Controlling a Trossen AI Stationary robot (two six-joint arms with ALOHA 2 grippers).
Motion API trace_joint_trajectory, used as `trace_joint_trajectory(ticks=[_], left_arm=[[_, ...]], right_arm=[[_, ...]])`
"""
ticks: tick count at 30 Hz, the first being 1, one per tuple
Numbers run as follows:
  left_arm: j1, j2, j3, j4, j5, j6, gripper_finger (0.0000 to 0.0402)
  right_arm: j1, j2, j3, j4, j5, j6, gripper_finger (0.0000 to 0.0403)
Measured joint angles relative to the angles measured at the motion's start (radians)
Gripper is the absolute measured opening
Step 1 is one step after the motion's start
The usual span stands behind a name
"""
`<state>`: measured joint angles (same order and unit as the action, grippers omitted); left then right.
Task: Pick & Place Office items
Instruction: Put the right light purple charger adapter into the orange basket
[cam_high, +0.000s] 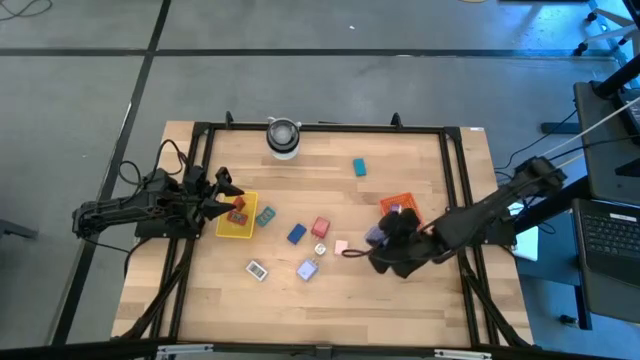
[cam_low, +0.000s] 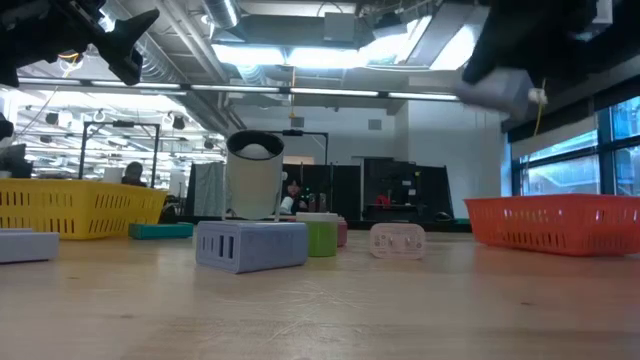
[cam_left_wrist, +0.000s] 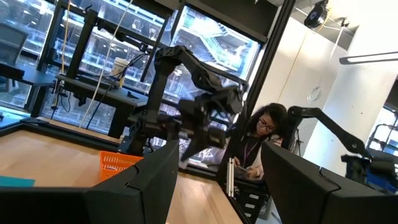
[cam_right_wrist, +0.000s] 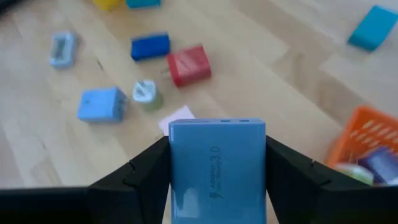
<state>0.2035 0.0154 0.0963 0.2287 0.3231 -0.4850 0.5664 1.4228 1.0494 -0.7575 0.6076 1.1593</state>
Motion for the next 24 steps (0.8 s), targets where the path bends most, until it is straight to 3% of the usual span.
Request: trace_joint_trajectory(ticks=[7,24], left_arm=[[0.000,0.000,0.000,0.003,0.002,0.000,0.0224],[0.000,0.000,0.000,0.004,0.001,0.025,0.0224]], right_arm=[[0.000,-0.192,-0.122,0.009,0.065,-0.019,0.0214],[-0.003,-0.564,-0.564,0.267,0.154,0.001,0.0214]])
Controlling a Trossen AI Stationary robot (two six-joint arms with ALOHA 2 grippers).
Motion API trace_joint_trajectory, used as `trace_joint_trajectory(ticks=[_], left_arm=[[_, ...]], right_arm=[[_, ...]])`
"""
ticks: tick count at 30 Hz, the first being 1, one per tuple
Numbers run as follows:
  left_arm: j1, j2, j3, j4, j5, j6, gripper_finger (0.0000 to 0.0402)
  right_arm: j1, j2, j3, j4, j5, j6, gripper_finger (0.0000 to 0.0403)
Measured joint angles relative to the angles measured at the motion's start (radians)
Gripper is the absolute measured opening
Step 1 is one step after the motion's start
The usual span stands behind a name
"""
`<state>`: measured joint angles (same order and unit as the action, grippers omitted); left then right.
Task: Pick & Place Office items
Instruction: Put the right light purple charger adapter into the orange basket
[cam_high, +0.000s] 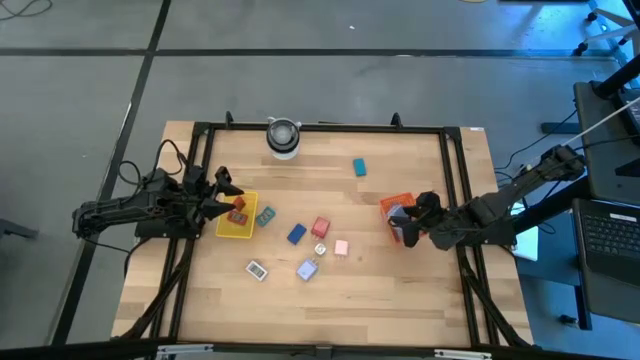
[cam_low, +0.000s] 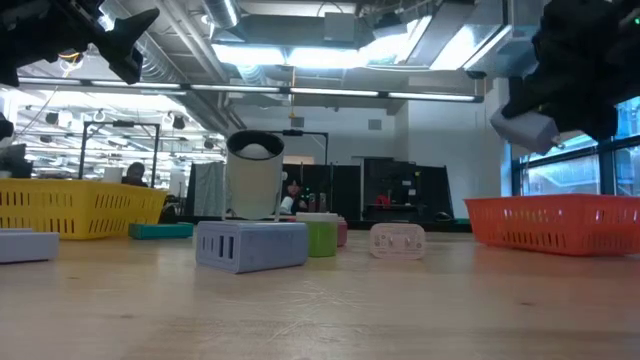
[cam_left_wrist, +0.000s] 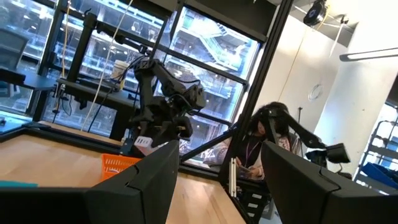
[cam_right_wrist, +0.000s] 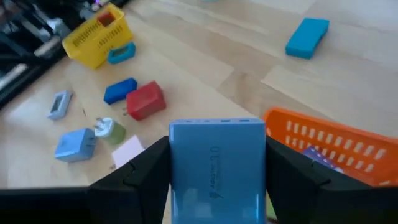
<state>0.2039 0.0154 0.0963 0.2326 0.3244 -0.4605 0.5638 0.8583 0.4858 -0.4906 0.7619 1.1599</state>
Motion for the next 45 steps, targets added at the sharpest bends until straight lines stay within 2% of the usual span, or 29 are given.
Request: trace_joint_trajectory(ticks=[3,7,11,16,22,26,33,37,45], left_arm=[[0.000,0.000,0.000,0.003,-0.001,0.003,0.0224],[0.000,0.000,0.000,0.003,-0.001,0.017,0.0224],[0.000,0.000,0.000,0.004,-0.007,0.020,0.0224],[0.000,0.000,0.000,0.004,-0.008,0.020,0.0224],[0.000,0.000,0.000,0.004,-0.008,0.026,0.0224],[0.000,0.000,0.000,0.004,-0.009,0.028,0.0224],[0.001,0.000,0.000,0.002,-0.035,0.004,0.0224],[0.001,0.000,0.000,-0.040,-0.102,-0.046,0.0224],[0.001,0.000,0.000,-0.057,-0.119,-0.055,0.0224]], right_arm=[[0.000,-0.053,-0.049,0.075,0.018,-0.048,0.0214],[-0.016,-0.125,-0.102,0.226,0.035,-0.195,0.0214],[-0.060,-0.182,-0.124,0.237,0.031,-0.234,0.0214],[-0.131,-0.202,-0.128,0.232,-0.050,-0.274,0.0213],[-0.264,-0.198,-0.129,0.194,-0.153,-0.224,0.0213],[-0.353,-0.177,-0.129,0.113,-0.218,-0.169,0.0213],[-0.443,-0.124,-0.129,0.101,-0.313,-0.156,0.0213],[-0.479,-0.078,-0.128,0.090,-0.368,-0.149,0.0213],[-0.515,0.046,-0.128,0.089,-0.439,-0.146,0.0213]])
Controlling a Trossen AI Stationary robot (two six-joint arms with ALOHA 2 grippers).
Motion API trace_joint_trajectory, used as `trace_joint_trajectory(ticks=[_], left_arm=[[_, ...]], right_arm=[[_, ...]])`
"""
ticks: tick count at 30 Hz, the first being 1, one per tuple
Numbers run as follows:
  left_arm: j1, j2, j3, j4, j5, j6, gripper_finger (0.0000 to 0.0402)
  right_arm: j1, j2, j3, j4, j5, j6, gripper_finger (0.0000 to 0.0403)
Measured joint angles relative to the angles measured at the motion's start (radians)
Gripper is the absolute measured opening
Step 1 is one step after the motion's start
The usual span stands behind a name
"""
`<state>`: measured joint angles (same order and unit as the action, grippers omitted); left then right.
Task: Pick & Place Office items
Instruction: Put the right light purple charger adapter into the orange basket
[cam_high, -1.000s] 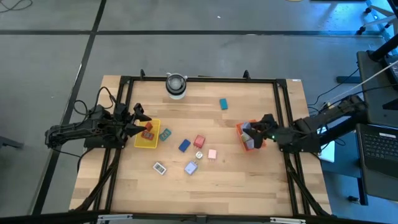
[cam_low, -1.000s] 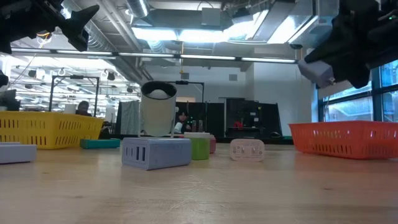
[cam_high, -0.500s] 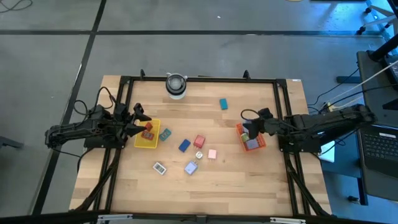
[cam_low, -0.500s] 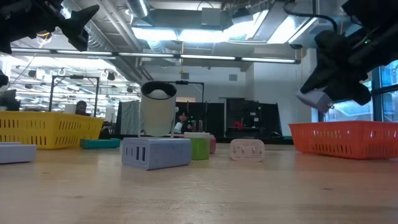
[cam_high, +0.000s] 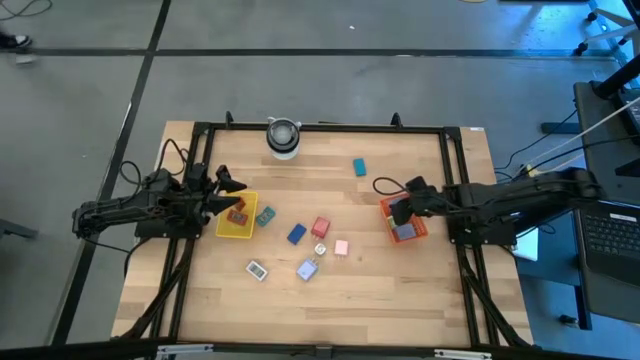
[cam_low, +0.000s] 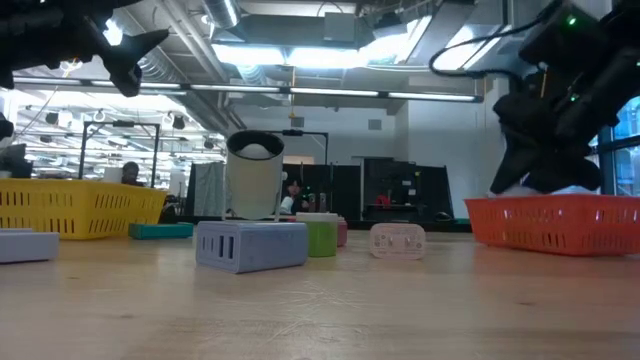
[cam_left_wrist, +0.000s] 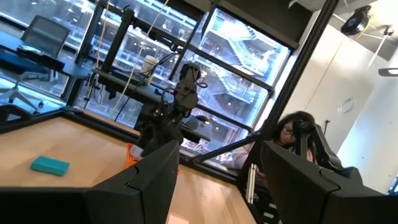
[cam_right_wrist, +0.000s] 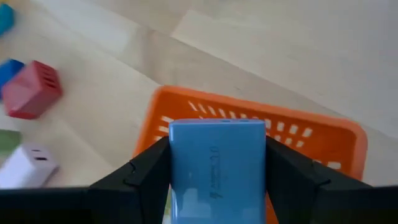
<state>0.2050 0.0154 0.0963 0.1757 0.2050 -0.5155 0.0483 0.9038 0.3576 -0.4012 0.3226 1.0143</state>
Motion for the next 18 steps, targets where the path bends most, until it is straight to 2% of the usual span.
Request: trace_joint_trajectory(ticks=[7,18], left_arm=[[0.000,0.000,0.000,0.000,0.000,-0.026,0.0224],[0.000,0.000,0.001,0.007,0.000,-0.049,0.0224]], right_arm=[[-0.018,0.059,0.002,0.001,-0.009,0.003,0.0220],[-0.019,0.065,0.002,0.005,-0.039,-0.019,0.0238]])
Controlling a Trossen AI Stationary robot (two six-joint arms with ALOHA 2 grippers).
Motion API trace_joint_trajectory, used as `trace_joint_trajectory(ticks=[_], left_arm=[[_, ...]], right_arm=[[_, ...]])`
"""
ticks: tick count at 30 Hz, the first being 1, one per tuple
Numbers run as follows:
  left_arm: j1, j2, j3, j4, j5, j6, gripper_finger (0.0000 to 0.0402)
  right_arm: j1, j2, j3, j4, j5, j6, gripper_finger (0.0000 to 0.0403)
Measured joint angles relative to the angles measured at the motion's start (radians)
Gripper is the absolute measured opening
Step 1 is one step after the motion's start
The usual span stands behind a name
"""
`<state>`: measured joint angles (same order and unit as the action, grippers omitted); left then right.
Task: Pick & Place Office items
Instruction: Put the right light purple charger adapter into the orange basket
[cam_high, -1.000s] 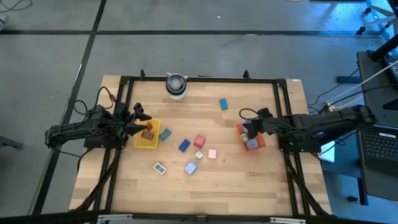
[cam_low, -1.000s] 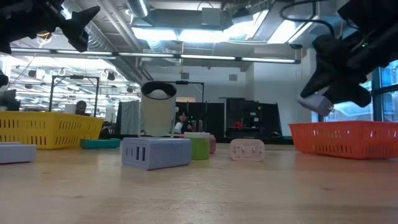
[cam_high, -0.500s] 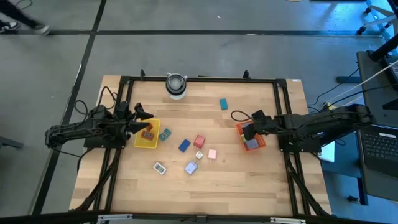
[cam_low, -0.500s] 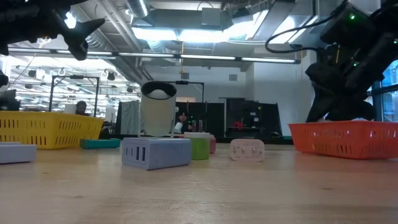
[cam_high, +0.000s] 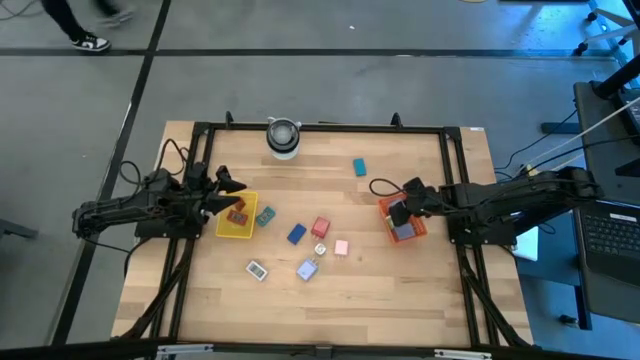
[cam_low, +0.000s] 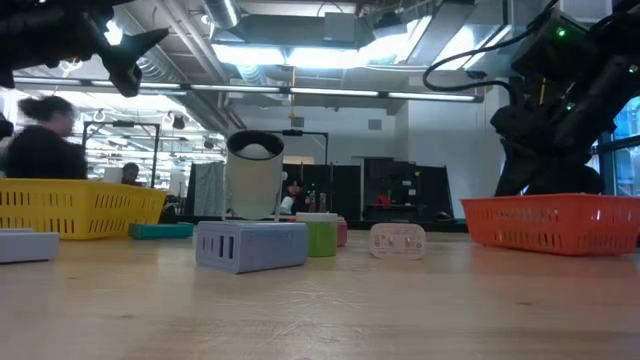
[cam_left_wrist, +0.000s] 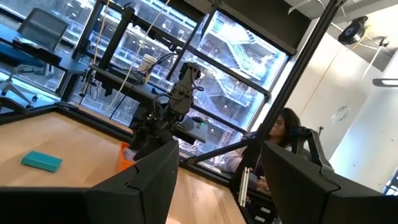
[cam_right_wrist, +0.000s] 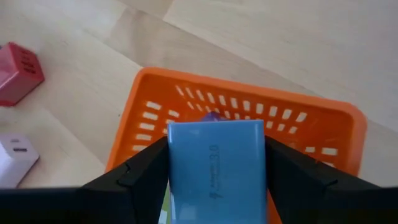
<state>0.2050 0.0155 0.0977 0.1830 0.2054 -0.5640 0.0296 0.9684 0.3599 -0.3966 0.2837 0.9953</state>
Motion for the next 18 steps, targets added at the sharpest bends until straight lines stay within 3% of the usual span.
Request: trace_joint_trajectory(ticks=[11,18], left_arm=[[0.000,0.000,0.064,-0.033,0.041,0.017,0.0224],[0.000,0.000,0.074,-0.073,0.051,0.023,0.0224]], right_arm=[[0.000,0.001,0.000,0.026,-0.019,-0.066,0.0241],[0.000,0.001,0.000,0.060,-0.035,-0.073,0.0275]])
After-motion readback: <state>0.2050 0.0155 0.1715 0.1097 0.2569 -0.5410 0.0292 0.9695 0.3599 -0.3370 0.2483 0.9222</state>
